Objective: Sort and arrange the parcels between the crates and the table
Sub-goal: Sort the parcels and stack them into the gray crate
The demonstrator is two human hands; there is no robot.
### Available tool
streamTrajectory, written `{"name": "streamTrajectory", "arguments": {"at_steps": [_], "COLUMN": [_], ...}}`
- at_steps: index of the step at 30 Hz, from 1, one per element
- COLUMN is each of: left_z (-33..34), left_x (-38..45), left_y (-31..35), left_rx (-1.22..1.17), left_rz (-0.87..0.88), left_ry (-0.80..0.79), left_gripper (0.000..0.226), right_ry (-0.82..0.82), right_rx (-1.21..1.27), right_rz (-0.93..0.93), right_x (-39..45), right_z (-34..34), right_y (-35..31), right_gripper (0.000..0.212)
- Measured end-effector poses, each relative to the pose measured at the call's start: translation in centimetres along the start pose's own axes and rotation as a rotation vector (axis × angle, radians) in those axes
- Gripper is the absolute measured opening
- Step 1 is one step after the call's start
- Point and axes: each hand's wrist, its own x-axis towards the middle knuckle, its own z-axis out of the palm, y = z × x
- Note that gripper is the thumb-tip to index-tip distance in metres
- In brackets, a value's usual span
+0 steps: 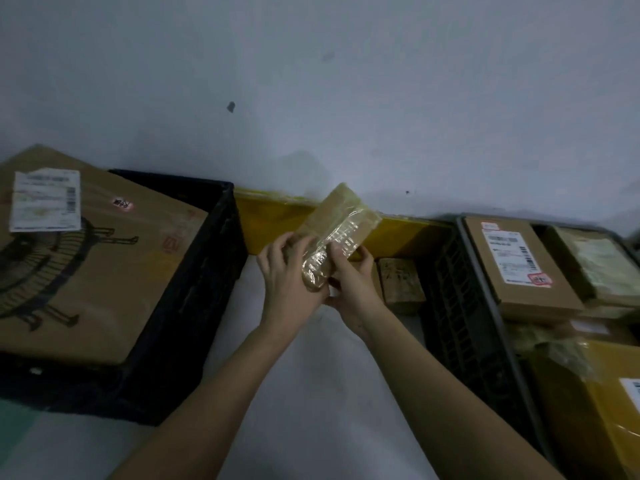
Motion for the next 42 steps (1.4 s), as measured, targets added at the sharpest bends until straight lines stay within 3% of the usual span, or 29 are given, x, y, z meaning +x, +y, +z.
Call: {"name": "streamTrajectory", "arguments": {"at_steps": [5, 7, 9, 11, 12, 14, 17, 20, 25, 31, 37, 42], "left_z": [-2.2, -3.4, -4.6, -6.1, -7.1, -8.5, -9.3, -8.6, -7.2, -4.5, -1.6, 0.9], "left_x": [-0.7, -1.1, -1.2, -0.4, 0.4, 1.8, 2.7, 1.7, 0.2, 0.7, 2.5, 3.0], "left_y": [5.8, 8.4, 10.8, 13.1, 14.3, 15.8, 17.7, 19.6, 22.1, 25.0, 28.5, 32.8], "left_rx": [0.065, 0.013, -0.035, -0.184, -0.284, -0.456, -0.829, -0.962, -0.911, -0.884, -0.883, -0.715], "left_rz": [0.236, 0.380, 0.424, 0.164, -0.023, -0.300, -0.498, -0.501, -0.444, -0.420, -0.421, -0.350], "left_ry": [0.017, -0.013, 0.109, 0.277, 0.282, 0.084, -0.321, -0.390, -0.214, -0.112, -0.333, -0.520], "left_gripper": [0.078, 0.070, 0.055, 0.047, 0.048, 0.055, 0.066, 0.067, 0.064, 0.057, 0.061, 0.070], "right_ry": [-0.049, -0.108, -0.164, -0.218, -0.249, -0.307, -0.377, -0.450, -0.265, -0.319, -0.081, 0.138], "right_rx": [0.340, 0.420, 0.404, 0.351, 0.333, 0.278, 0.175, 0.117, -0.164, -0.352, -0.339, -0.390], "right_rz": [-0.123, -0.141, -0.129, -0.121, -0.120, -0.106, -0.108, -0.094, -0.194, -0.298, -0.486, -0.569], "right_x": [-3.1, -4.2, -5.2, -6.4, -6.9, -7.9, -9.2, -10.7, -11.9, -12.8, -12.1, -11.1], "right_z": [-1.9, -3.5, -5.0, -6.3, -7.0, -8.2, -10.0, -11.9, -15.0, -17.4, -20.0, -23.8], "right_y": [-2.7, -4.4, -6.2, -8.1, -8.9, -10.6, -12.5, -14.3, -17.5, -19.7, -21.5, -24.2], "right_gripper": [0.043, 0.036, 0.035, 0.035, 0.035, 0.034, 0.034, 0.034, 0.038, 0.063, 0.035, 0.023]}}
